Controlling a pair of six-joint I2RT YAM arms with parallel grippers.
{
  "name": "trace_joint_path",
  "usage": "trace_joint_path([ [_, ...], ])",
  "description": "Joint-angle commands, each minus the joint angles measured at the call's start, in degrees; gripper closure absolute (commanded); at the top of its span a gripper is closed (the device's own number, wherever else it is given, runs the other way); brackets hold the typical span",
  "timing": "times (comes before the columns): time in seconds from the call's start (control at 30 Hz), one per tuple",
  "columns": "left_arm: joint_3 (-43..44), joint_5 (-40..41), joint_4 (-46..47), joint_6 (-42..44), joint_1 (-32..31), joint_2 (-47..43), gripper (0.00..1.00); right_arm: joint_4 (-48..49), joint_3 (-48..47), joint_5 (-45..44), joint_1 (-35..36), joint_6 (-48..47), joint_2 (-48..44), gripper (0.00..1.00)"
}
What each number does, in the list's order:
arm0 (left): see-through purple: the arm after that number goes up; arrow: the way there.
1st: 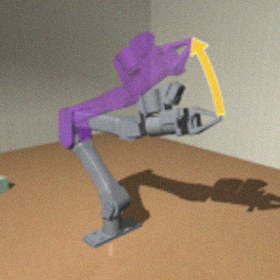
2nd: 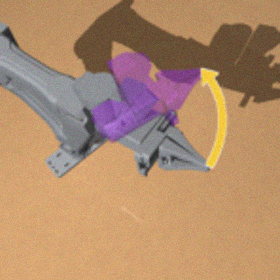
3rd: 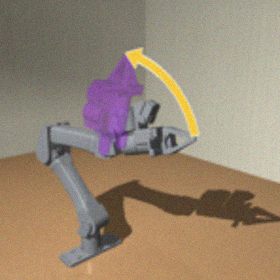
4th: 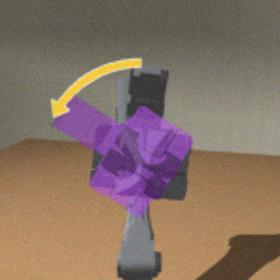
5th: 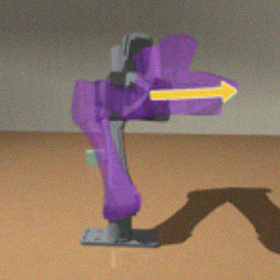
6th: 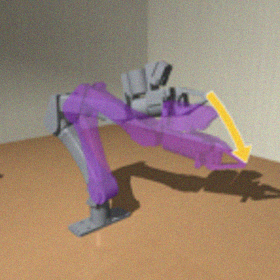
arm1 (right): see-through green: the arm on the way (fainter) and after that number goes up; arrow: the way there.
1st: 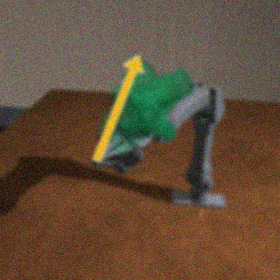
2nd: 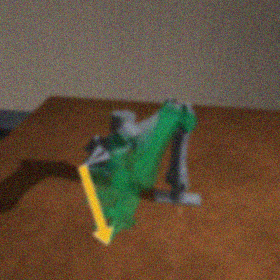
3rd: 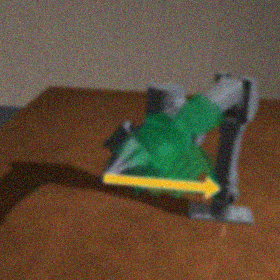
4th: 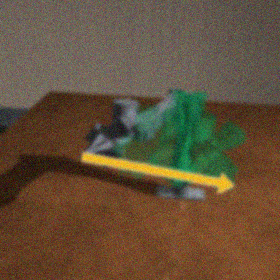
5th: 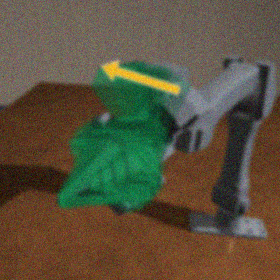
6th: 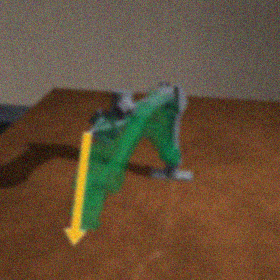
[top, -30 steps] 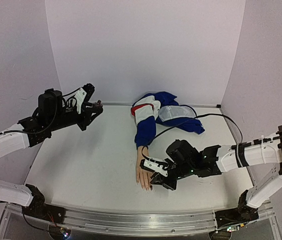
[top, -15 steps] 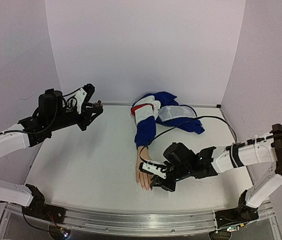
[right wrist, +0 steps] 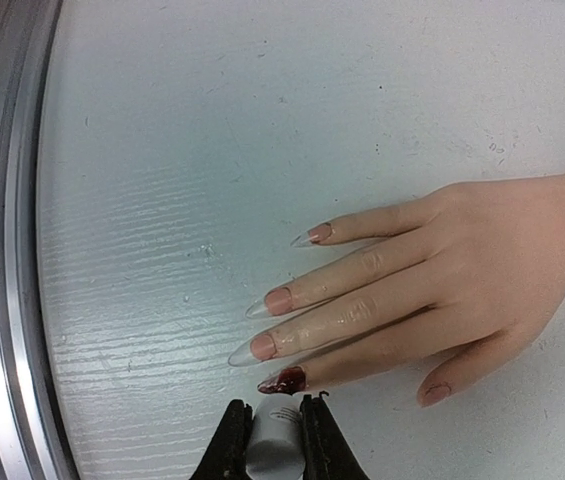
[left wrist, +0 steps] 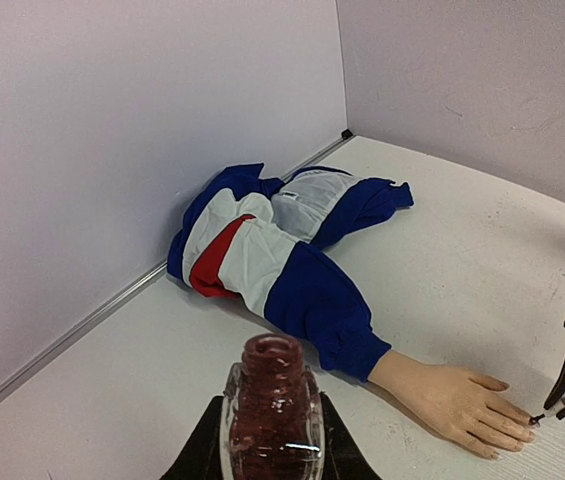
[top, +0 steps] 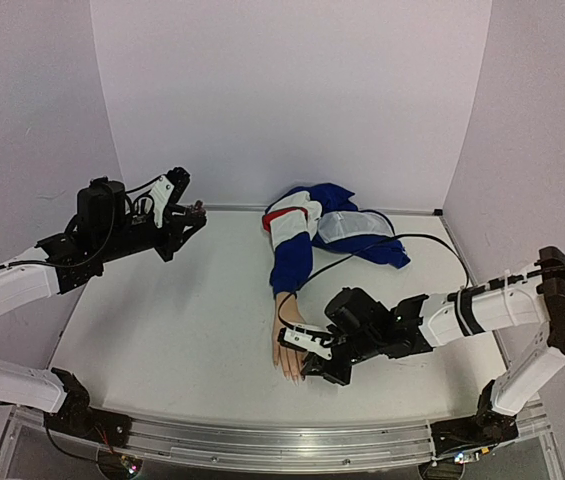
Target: Paint the nails
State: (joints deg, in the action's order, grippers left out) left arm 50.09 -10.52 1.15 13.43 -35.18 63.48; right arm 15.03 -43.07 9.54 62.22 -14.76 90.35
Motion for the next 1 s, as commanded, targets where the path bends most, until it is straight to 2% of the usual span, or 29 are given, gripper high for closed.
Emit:
trace_joint_path([
  [0.0,1.59,-0.64,3.84,-0.44,0.29,-0.55,1.00,-0.52,-2.16,0.05,0.43,-0.18,0.46,1.00],
  [0.97,1.68,-1.17,3.78,-0.63,0.46,-0.59,1.00,-1.54,-2.99,0.00,0.54,-0.10,1.99,1.00],
])
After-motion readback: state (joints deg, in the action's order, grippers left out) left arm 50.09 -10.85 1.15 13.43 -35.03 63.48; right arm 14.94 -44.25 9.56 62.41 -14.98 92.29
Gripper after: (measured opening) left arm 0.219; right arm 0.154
